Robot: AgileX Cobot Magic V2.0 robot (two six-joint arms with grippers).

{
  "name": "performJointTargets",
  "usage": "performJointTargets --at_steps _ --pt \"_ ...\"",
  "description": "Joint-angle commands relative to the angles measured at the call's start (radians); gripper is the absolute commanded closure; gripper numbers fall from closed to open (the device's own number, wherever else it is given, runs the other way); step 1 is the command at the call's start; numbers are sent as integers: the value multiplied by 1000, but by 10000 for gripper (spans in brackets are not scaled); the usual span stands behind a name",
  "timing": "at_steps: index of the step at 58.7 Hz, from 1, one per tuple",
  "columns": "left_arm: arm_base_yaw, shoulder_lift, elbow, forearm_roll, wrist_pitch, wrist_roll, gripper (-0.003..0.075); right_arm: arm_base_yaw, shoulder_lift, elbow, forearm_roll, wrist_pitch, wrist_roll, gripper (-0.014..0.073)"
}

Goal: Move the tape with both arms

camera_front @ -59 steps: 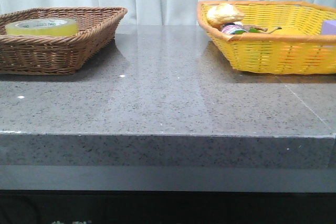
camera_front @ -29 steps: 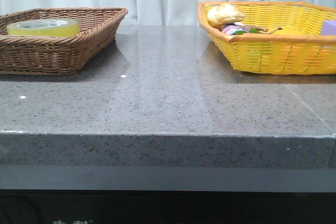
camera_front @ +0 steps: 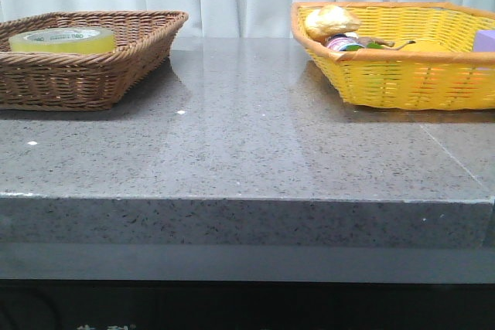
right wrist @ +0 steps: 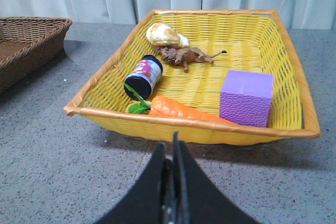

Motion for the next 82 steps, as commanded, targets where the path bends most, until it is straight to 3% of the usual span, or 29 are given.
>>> performJointTargets --at_steps 1,66,75,82 --pt "3 -21 38 -2 -109 -9 740 -6 6 -24 4 -77 -2 714" --pt "3 -21 38 -2 -107 -9 740 -6 6 -22 4 -80 -2 714" --pt "3 -21 38 -2 -107 -9 740 -26 -13 31 -26 -179 16 714" --pt "3 -21 38 -2 -107 -9 740 -78 -65 92 -64 -245 113 714"
